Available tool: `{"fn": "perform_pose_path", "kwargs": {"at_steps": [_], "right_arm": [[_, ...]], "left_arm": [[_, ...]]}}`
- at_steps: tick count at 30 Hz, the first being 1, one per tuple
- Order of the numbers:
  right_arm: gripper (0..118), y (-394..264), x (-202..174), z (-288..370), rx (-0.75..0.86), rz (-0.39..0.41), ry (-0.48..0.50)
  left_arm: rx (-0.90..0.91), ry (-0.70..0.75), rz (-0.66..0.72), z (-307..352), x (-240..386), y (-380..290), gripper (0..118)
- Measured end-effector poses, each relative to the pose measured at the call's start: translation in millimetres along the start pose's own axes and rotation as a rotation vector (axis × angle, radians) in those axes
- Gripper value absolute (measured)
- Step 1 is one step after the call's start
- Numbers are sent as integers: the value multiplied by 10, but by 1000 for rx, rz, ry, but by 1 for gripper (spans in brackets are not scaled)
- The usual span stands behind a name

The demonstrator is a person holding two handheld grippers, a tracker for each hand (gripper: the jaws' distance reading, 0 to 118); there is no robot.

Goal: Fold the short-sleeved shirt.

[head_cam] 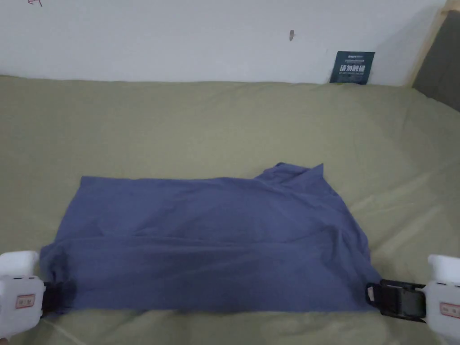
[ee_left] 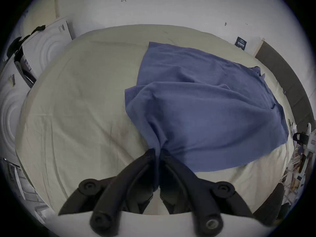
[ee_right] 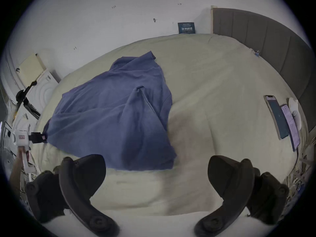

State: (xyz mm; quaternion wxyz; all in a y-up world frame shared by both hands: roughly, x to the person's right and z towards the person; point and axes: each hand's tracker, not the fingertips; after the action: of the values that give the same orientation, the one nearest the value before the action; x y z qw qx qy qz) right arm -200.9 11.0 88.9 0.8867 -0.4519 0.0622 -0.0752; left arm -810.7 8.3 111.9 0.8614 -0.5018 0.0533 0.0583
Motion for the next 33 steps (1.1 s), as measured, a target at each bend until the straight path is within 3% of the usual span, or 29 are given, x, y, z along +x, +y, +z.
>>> {"fn": "perform_pose_path", "kwargs": {"at_steps": [3,4,5,8,19,33], "right_arm": [[115,39,-12,-236,-59,40,-36],[93,57,-7,-309,-107,42,-27],[54,61,-8,-361,-106,45,-19],[15,44,-46,-413,-105,103,-34],[11,-79,-166,273,-48,115,-13],[11,-1003,-143,911,-86,110,34]], "left_arm": [[-4,5,-7,-12,14,24,4],[-4,6,-8,-9,19,21,4],[-6,8,-10,-6,24,23,4],[-10,4,-14,15,21,29,4],[-4,-9,-63,372,-104,-48,3],[-22,-5,-55,1074,-342,-1100,4]]}}
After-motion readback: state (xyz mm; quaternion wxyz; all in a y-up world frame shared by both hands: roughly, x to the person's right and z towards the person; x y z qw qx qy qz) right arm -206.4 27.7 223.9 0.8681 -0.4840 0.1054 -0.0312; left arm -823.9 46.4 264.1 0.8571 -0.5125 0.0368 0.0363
